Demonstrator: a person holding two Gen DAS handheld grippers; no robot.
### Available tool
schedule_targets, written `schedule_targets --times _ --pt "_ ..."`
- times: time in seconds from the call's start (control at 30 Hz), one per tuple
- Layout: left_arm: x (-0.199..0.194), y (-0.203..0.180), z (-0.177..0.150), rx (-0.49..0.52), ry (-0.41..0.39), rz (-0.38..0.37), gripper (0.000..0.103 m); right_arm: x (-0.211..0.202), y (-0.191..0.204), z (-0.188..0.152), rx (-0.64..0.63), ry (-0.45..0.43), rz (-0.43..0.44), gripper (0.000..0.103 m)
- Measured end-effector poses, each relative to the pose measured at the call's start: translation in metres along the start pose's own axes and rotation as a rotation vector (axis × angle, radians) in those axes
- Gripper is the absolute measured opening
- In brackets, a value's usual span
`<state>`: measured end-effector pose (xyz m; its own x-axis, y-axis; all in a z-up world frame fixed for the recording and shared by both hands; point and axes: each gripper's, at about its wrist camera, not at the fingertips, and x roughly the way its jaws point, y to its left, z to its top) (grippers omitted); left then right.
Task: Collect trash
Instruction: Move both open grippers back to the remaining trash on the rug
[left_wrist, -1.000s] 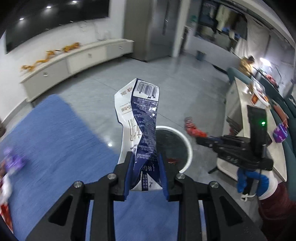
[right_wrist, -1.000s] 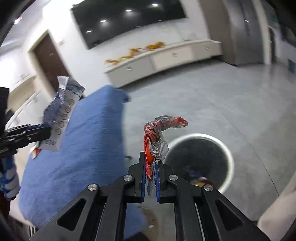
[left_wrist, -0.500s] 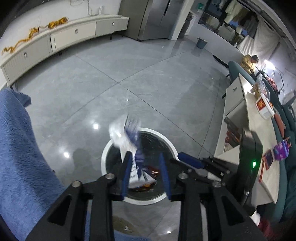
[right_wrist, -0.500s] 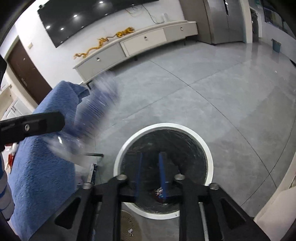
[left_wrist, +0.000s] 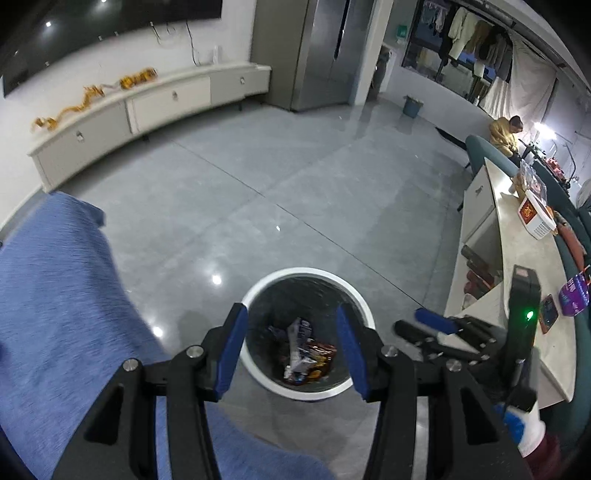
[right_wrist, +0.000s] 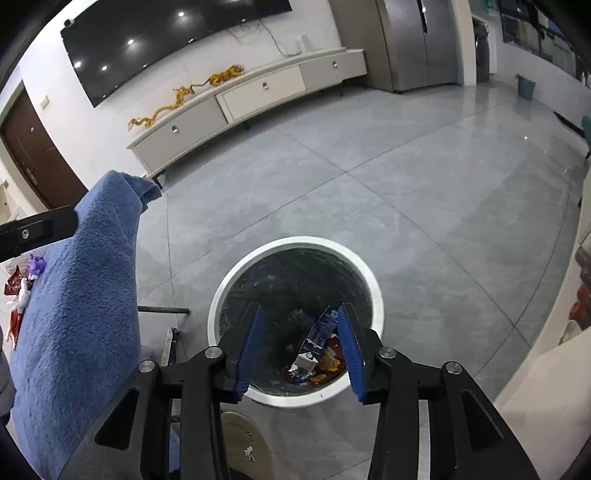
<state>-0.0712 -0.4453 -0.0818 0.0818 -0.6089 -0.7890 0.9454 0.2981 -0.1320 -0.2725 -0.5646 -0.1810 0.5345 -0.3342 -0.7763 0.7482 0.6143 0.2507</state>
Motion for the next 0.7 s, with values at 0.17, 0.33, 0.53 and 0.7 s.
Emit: schedule_targets --times 0.17,0.33,0.53,0.7 --pt "-0.050 0.016 -0.023 -0.009 -0.064 0.052 0.048 -0.036 0.019 -0.003 -0.033 -0.050 -0.002 0.043" --pt "-0.098 0.044 -0.054 -0.026 -0.118 0.106 0.052 -0.068 0.054 -0.001 -0.091 -0.091 0.036 0.043" --pt "-0.163 0.097 -0.102 -0.103 -0.207 0.210 0.068 -0.096 0.111 -0.004 -0.189 -0.118 0.089 0.044" --pt "-0.207 0.150 -0.140 -0.185 -0.252 0.284 0.069 -0.111 0.160 -0.005 -0.266 -0.124 0.137 0.047"
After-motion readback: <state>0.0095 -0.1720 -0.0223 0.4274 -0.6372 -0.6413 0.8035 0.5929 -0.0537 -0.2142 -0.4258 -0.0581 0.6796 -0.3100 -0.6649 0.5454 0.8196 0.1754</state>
